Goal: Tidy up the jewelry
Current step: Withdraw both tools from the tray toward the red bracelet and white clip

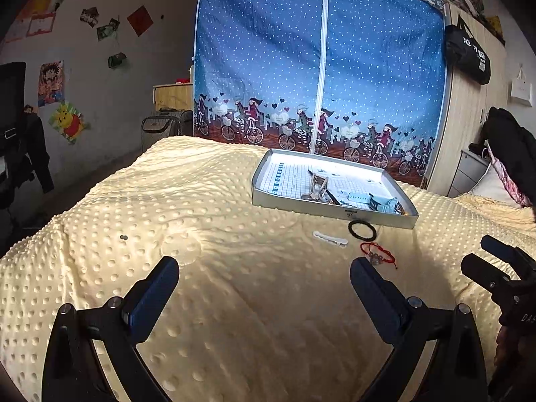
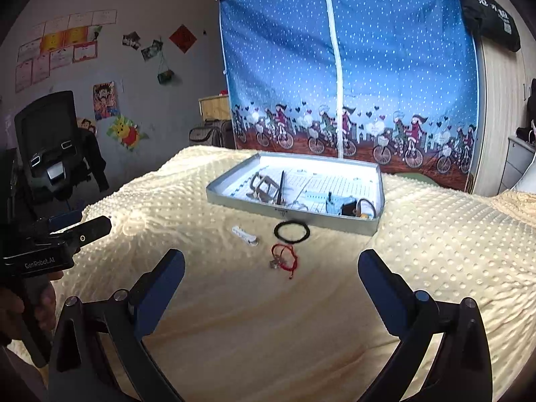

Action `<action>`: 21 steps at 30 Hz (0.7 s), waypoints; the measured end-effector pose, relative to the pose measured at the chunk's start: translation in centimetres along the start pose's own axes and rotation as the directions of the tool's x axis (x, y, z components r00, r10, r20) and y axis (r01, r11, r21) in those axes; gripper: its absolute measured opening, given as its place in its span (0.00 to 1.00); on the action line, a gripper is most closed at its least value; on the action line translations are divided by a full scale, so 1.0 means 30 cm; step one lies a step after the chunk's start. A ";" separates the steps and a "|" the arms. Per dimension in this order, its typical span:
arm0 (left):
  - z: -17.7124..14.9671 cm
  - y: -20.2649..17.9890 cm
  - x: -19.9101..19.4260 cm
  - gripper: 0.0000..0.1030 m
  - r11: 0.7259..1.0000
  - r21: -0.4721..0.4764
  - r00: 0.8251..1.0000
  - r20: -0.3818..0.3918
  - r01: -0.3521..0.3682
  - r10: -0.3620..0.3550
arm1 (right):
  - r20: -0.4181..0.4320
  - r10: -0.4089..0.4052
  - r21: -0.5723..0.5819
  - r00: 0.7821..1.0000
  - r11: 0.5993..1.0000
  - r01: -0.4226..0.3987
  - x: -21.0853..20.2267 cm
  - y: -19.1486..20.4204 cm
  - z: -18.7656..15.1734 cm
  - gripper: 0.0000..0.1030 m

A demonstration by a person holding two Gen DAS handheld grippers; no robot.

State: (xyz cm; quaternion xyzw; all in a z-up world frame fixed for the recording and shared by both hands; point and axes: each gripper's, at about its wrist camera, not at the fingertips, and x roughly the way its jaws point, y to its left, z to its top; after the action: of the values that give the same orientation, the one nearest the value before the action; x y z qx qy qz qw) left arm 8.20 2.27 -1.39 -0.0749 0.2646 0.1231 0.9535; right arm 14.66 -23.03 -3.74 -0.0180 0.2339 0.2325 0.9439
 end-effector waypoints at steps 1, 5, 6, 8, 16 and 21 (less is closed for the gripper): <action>-0.005 0.003 0.006 1.00 1.000 -0.001 1.000 -0.010 -0.004 0.004 | -0.016 0.001 0.002 1.000 1.000 -0.001 0.013 0.000 -0.005 0.99; -0.021 0.011 0.020 1.00 1.000 -0.010 0.999 -0.034 -0.011 0.011 | -0.068 -0.010 0.001 0.998 1.000 0.010 0.049 0.000 -0.022 0.99; -0.025 0.011 0.023 1.00 1.000 -0.011 0.999 -0.041 -0.012 0.011 | -0.078 -0.010 0.005 0.997 1.000 0.011 0.056 -0.001 -0.023 0.99; -0.029 0.010 0.031 1.00 1.000 -0.011 0.998 -0.053 -0.014 0.013 | -0.095 -0.007 0.016 0.995 1.000 0.009 0.064 -0.005 -0.025 0.99; -0.040 -0.002 0.064 1.00 1.000 -0.008 0.996 -0.092 -0.012 0.011 | -0.155 -0.014 0.061 0.988 0.998 0.023 0.118 -0.021 -0.040 0.99; -0.040 -0.020 0.104 1.00 1.000 -0.005 0.993 -0.121 -0.003 0.003 | -0.189 0.012 0.115 0.982 0.993 0.010 0.171 -0.046 -0.045 0.99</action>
State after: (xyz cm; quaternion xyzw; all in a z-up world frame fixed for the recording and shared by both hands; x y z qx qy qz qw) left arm 10.38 2.06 -4.00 -0.0841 0.3216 0.1205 0.9354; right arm 18.70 -22.25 -7.35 0.0148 0.3357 0.2164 0.9167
